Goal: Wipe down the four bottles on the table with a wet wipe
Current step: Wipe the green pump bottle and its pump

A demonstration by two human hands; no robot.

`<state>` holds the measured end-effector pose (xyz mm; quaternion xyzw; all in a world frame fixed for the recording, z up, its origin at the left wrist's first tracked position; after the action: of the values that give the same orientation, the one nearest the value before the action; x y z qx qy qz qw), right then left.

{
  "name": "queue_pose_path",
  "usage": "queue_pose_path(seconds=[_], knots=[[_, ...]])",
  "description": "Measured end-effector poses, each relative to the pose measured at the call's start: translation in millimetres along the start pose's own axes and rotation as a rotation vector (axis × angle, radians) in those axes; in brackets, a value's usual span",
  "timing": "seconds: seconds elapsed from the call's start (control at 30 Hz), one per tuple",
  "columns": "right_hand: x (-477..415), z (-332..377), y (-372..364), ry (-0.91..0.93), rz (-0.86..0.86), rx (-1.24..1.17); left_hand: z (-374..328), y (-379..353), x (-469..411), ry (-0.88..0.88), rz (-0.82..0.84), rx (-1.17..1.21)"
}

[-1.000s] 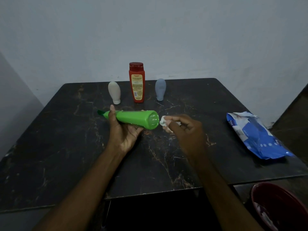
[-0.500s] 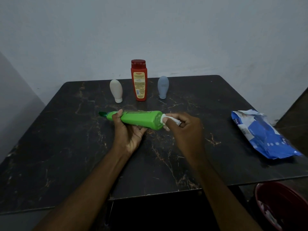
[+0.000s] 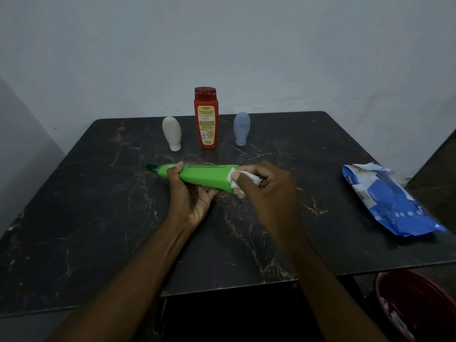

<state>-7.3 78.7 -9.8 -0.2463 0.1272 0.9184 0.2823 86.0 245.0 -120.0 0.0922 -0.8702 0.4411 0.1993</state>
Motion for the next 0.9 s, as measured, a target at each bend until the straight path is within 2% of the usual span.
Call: queue_pose_path(seconds=[0.17,0.33,0.43,0.6,0.73,0.8,0.9], knots=[[-11,-32,10,-0.079,-0.062,0.085,0,2,-2,-0.004,-0.03,-0.005],[6,-25,3,-0.144,0.017,0.028,0,1,-2,-0.01,-0.027,0.009],[-1,-9,0,-0.106,0.037,-0.036,1,0,-3,-0.012,-0.009,-0.009],[-8,-30,9,-0.081,-0.054,0.125,-1,0,-3,-0.009,-0.018,0.009],[16,-18,3,-0.139,0.056,-0.007,0,1,-6,-0.008,-0.018,0.016],[9,-4,2,-0.068,0.039,-0.028,1,2,-5,-0.01,-0.012,0.0],[-11,-9,5,-0.008,-0.04,0.074,0,1,-3,-0.012,0.0,-0.013]])
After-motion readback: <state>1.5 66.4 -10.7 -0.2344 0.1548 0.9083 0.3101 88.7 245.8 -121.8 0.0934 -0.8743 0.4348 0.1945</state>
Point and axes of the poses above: each hand's wrist, its own x-axis away from the middle knuckle, its own y-axis out of the back of the hand, z = x × y, the point moved 9 cm from there along -x, towards the middle knuckle, and after that the axes turned 15 degrees about -z, right-handed, at the moved point
